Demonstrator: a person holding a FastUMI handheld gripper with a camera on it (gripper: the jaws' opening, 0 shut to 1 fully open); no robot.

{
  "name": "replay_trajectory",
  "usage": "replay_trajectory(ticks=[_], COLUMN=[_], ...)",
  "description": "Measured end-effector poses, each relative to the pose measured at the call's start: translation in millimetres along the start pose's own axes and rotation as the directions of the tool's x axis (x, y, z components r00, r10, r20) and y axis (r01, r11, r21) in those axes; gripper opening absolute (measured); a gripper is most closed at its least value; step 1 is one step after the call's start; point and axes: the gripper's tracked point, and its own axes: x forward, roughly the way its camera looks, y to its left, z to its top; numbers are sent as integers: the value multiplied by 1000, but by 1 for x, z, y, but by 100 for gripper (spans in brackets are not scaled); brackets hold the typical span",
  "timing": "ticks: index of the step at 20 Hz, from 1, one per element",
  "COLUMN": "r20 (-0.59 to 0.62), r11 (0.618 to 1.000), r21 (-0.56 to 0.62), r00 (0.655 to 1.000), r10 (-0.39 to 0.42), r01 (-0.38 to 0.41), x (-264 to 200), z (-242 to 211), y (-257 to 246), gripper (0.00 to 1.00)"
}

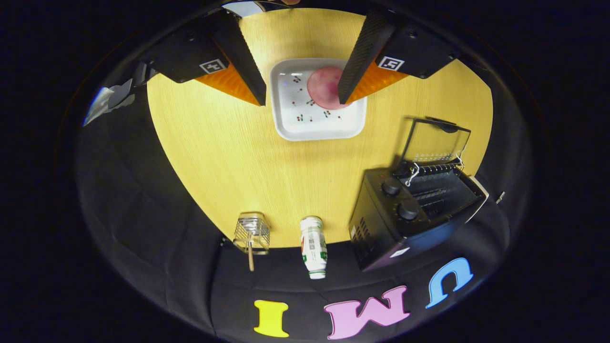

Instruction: Open the toaster oven, put the food inside, and close the toaster oven door.

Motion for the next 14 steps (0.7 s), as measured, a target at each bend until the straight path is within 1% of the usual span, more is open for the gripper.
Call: replay_trajectory(ticks=[3, 6, 10, 14], r20=[-89, -170, -260, -306], r11=[1000, 998, 999, 1000], r21=[-17, -30, -4, 3], r00=[996, 984, 965, 952], r10=[21, 53, 39, 16], r01=[-22, -59, -42, -15], x=[18, 34, 51, 63], z=[-11, -19, -29, -36], y=[-11, -18, -28, -37], gripper=[100, 100, 100, 100])
